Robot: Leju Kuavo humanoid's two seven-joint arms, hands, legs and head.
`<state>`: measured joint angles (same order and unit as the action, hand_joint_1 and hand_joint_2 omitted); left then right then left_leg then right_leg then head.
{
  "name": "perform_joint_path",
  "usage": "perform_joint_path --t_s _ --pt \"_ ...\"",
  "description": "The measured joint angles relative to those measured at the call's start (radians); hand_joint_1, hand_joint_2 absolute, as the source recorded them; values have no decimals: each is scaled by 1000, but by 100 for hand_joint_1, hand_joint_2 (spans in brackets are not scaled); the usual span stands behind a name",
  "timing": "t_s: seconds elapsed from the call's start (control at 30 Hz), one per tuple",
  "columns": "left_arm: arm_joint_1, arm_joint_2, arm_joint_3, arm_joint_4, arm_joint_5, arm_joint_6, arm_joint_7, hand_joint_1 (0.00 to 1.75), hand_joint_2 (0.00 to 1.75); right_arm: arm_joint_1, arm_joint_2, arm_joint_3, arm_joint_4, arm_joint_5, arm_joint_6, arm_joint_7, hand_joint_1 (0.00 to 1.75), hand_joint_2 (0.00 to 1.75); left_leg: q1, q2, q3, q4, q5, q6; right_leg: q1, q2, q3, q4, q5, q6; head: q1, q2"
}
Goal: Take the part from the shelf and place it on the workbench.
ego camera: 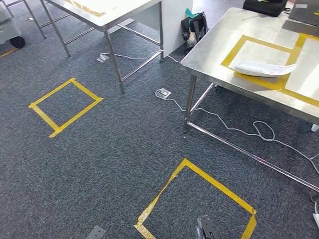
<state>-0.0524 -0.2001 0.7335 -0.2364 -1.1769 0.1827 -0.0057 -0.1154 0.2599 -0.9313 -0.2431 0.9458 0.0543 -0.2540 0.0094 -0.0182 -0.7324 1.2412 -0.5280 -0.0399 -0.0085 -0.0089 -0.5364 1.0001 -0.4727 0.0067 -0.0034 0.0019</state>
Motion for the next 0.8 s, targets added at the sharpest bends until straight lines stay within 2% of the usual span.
perform_joint_path --t_s 0.03,0.07,0.1,0.17,0.2,0.23,0.27,0.3,0.33,0.4,0.43,0.47,0.5,0.53,0.57,0.6,0.63,0.7,0.73,0.77,0.8 --pt "1 -1 0 0 0 0 0 0 0 0 0 0 0 0 0 0 0 0 0 5 -10 29 -5 -1 1 -18 0 0 0 0 0 0" --pt "2 -1 0 0 0 0 0 0 0 -1 0 0 0 1 -1 0 0 0 1 8 1 19 9 -1 1 -34 -1 0 -1 0 0 0" --pt "3 -2 0 0 0 0 0 0 0 -2 0 0 0 1 -1 0 0 0 0 15 30 -28 36 0 1 -48 0 0 -1 1 0 0" --pt "2 -3 0 0 0 0 0 0 0 -4 0 0 0 1 -1 0 0 0 -4 62 112 -166 87 3 5 -71 2 2 -4 6 -1 0" --pt "-1 -4 0 0 0 0 0 0 0 -4 0 0 0 2 -1 0 0 0 -7 83 139 -215 99 8 9 -81 3 3 -7 11 -1 0" --pt "-3 -5 -1 0 0 0 0 0 0 -5 0 0 0 2 -1 0 0 0 -10 96 151 -241 102 14 13 -91 5 3 -8 16 -1 0" --pt "-4 -5 -1 0 0 0 0 0 0 -5 0 0 0 2 -2 0 0 0 -13 92 152 -248 99 21 15 -101 7 2 -10 20 0 0" --pt "-4 -5 -1 1 0 0 0 0 0 -6 0 0 0 2 -2 0 0 0 -11 78 149 -249 101 30 15 -110 10 1 -12 24 0 0" --pt "-2 -5 -1 1 0 0 0 0 0 -7 0 0 0 2 -2 0 0 0 -11 67 149 -250 102 35 13 -104 11 3 -17 30 0 0" --pt "-1 -5 -1 1 0 0 1 0 0 -7 0 0 0 3 -2 0 0 0 -7 44 148 -253 106 47 8 -57 -10 56 -56 39 3 0" --pt "-2 -5 -1 1 0 0 1 0 0 -6 0 0 0 3 -2 0 0 0 -6 32 147 -253 108 52 7 -25 -35 114 -88 42 4 0" --pt "-4 -5 -1 2 0 0 1 0 0 -4 0 0 0 4 -2 1 0 0 -7 19 145 -253 109 57 7 -6 -68 186 -122 41 5 0" --pt "-5 -5 -1 2 1 0 0 0 0 -2 0 0 0 7 -2 2 0 0 -8 5 144 -253 110 60 7 3 -100 251 -147 41 6 0" --pt "-4 -5 0 2 3 0 -2 0 0 -1 0 0 0 11 -2 4 0 0 -9 -10 142 -252 112 61 7 7 -121 290 -154 39 6 0" --pt "-2 -4 0 2 5 0 -5 0 0 -1 0 0 0 17 -2 6 0 0 -9 -25 142 -252 113 61 8 9 -124 291 -142 37 6 0" --pt "-1 -3 1 2 8 0 -8 0 0 -2 0 2 0 24 -2 9 0 0 -9 -40 142 -252 114 60 7 14 -108 252 -113 34 6 0" --pt "0 -2 3 2 12 -1 -11 0 0 -4 0 4 0 31 -1 12 0 0 -9 -55 143 -252 116 58 6 29 -77 186 -75 31 6 0" --pt "-1 2 9 1 20 -4 -15 0 0 -10 0 11 0 45 0 18 0 0 -10 -83 139 -249 119 50 1 78 -19 60 -27 28 5 0" --pt "-2 4 14 1 23 -6 -15 0 0 -13 0 15 0 49 1 21 0 0 -10 -94 136 -248 122 44 -1 95 -3 26 -19 26 5 0" --pt "-1 7 20 2 26 -9 -15 0 0 -15 1 18 0 52 3 22 0 0 -9 -105 131 -248 125 37 0 99 2 15 -21 23 5 0" --pt "1 11 24 2 27 -11 -15 0 0 -18 1 21 0 55 4 23 0 0 -6 -115 127 -250 130 30 1 89 3 15 -18 19 5 0"
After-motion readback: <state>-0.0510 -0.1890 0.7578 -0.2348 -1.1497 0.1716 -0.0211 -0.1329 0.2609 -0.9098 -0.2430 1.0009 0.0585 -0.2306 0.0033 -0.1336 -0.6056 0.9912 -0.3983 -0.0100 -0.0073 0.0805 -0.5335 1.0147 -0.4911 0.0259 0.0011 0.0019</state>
